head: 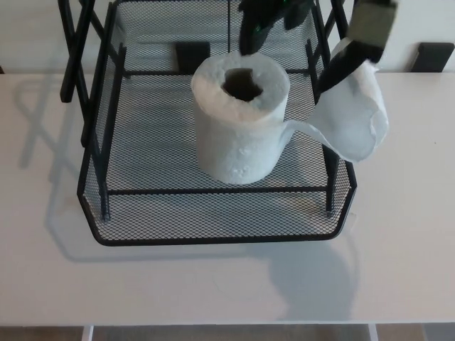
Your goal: The robot walks towards a desk on which a file tray is kept in the middle and a toilet paper roll is kept on its right. The robot uses its right hand to hook on finger in the gap of the roll and grabs it, lifts it and places it on the tray.
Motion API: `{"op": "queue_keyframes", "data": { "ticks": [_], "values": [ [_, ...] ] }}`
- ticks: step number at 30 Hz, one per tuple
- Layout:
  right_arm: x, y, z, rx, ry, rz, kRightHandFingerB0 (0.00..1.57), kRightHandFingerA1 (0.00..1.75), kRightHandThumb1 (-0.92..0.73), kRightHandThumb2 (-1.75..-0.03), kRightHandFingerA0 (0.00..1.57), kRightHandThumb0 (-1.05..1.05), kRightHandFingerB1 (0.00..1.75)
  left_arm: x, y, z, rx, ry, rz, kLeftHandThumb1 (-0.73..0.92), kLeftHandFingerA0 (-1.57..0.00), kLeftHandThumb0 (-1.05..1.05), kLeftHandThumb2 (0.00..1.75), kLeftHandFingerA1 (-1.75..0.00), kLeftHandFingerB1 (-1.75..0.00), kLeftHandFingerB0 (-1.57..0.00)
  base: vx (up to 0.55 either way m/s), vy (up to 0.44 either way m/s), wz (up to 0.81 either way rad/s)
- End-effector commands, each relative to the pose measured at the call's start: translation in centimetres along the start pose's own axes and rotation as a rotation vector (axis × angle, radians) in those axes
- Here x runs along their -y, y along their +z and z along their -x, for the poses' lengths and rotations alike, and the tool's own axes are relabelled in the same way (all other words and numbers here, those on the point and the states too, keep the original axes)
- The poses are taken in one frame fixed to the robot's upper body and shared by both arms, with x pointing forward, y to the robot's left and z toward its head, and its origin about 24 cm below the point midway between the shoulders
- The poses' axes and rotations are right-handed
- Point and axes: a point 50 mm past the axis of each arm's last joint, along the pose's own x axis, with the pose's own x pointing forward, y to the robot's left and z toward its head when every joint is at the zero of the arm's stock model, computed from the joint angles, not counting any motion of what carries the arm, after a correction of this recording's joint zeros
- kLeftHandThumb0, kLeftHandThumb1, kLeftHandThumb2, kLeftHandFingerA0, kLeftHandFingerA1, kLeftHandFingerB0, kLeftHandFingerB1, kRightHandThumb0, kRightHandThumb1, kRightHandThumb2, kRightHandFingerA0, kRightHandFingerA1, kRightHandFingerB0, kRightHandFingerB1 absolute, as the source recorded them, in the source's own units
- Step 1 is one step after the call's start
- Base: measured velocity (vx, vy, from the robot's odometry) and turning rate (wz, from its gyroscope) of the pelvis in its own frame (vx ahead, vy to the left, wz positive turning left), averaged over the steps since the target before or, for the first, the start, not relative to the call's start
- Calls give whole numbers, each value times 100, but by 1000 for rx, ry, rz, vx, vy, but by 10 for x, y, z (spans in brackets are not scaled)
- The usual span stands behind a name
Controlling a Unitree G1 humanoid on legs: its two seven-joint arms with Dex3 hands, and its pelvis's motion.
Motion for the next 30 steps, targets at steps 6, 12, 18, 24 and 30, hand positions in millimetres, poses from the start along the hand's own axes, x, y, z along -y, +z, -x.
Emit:
{"op": "queue_keyframes", "data": {
  "ticks": [6, 12, 18, 24, 30],
  "values": [
    [21, -53, 99, -144, -200, -278, 39, 51, -55, -58, 38, -46, 34, -3, 5, 1, 48, 29, -86, 87, -24, -69, 66, -56, -47, -32, 0, 0, 0],
    [-19, -101, 165, -194, -466, -483, 38, 56, -60, -58, 46, -51, 36, -6, -6, 5, 24, 48, 27, 69, -23, -71, 105, -57, -56, -28, 0, 0, 0],
    [-68, -140, 215, -307, -655, -684, 40, 45, -56, -57, 45, -40, 33, -7, -6, 5, 36, 53, 40, 84, -23, -67, 65, -52, -44, -32, 0, 0, 0],
    [-177, -178, 283, -659, -1017, -899, 37, 56, -46, -77, 55, -47, 46, -6, -8, 4, 13, 42, 98, 82, -23, -65, 64, -54, -48, -30, 0, 0, 0],
    [-289, -175, 293, -1008, -1325, -963, 45, 89, -47, -92, 76, -67, 62, -5, -9, 2, 5, 55, 121, 83, -27, -64, 64, -56, -49, -30, 0, 0, 0]
  ]
}}
